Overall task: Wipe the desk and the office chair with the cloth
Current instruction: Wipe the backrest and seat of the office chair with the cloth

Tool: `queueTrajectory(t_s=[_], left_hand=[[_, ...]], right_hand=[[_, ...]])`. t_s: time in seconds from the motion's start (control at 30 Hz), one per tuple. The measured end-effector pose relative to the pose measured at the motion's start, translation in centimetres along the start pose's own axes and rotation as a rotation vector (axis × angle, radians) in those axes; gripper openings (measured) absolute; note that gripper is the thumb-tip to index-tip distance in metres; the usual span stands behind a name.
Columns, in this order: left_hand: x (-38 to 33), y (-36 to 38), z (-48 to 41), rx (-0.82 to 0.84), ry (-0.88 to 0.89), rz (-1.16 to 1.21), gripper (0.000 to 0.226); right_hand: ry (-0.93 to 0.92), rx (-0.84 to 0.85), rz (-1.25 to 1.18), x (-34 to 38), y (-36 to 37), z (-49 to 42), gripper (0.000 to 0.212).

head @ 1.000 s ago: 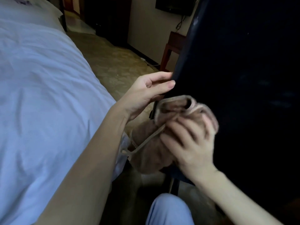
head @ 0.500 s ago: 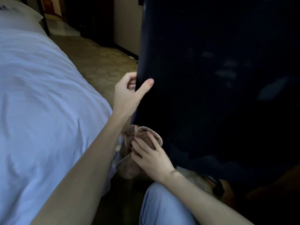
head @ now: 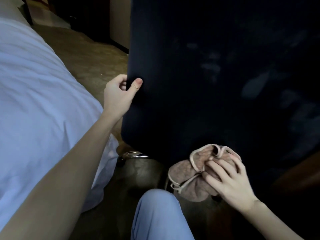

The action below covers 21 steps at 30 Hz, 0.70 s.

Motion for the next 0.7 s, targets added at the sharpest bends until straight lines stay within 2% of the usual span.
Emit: queueTrajectory(t_s=[0.2,0.33,0.4,0.47,0.57,0.7], left_hand=[[0.5,0.5,0.2,-0.037,-0.052,0.039,0.023],[2.0,1.8,2.1,-0.173,-0.164,0.076,0.031],[2.7,3.0,3.7,-0.277,-0.207,-0.005,0.049],[3.0,4.7,5.8,-0.324,-0.218,-0.154,0.073],[3.9,7.1,7.9,-0.242,-0.24,-0.157,0.081],[6.3,6.6,5.8,-0.15,-0.197,-0.121,0.079]], right_hand=[[0.111,0.049,0.031,-1.2,-1.1,2.8,0.023],[0.202,-0.039,-0.046,2.2,-0.2,-0.4,0.015],[0.238,-0.093,-0.133,4.0,0.4,-2.9,0.01],[0.245,-0.063,-0.231,6.3,1.8,-6.3,0.011],[0.107,-0.031,-0.269,10.0,3.9,-11.4,0.01],[0.136,-0.036,-0.282,10.6,4.5,-15.3,0.018]])
Point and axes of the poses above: each hand's wrist, its own z-axis away from the middle knuckle, its own y-axis out of the palm, x = y × z, the point moved 5 cm from there along -z, towards the middle knuckle, and after that the axes turned 1 degree about -x, right-handed, at the moved point
